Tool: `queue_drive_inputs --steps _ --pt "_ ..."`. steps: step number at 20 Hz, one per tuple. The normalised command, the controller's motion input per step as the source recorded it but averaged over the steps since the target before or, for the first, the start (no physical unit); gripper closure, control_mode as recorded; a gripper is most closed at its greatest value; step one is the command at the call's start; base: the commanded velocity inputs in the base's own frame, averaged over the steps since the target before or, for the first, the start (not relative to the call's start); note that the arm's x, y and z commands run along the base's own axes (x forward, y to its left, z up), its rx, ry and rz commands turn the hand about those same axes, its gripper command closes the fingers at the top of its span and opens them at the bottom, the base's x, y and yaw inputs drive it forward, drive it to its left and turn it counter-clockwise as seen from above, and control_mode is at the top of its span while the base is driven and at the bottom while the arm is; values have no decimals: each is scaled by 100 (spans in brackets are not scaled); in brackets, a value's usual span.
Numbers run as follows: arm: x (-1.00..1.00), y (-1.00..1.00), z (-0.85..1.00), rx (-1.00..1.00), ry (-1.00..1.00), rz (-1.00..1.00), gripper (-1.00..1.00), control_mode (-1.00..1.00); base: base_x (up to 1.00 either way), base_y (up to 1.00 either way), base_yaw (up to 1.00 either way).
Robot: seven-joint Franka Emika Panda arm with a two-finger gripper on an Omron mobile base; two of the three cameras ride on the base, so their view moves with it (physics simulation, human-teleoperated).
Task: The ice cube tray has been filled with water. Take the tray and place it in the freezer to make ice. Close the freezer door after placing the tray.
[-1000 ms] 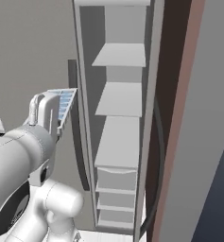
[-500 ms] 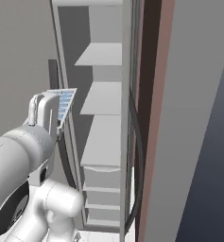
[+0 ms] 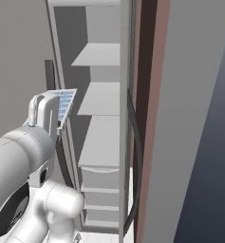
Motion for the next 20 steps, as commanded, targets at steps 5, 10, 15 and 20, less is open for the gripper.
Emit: queue_drive_inputs --steps 5,10,15,20 --pt "0 0 0 0 0 0 100 100 55 -2 0" --pt "0 0 0 0 0 0 100 100 65 -10 -2" --pt "0 0 0 0 0 0 100 100 86 0 -5" --pt "0 0 0 0 0 0 100 100 49 0 -7"
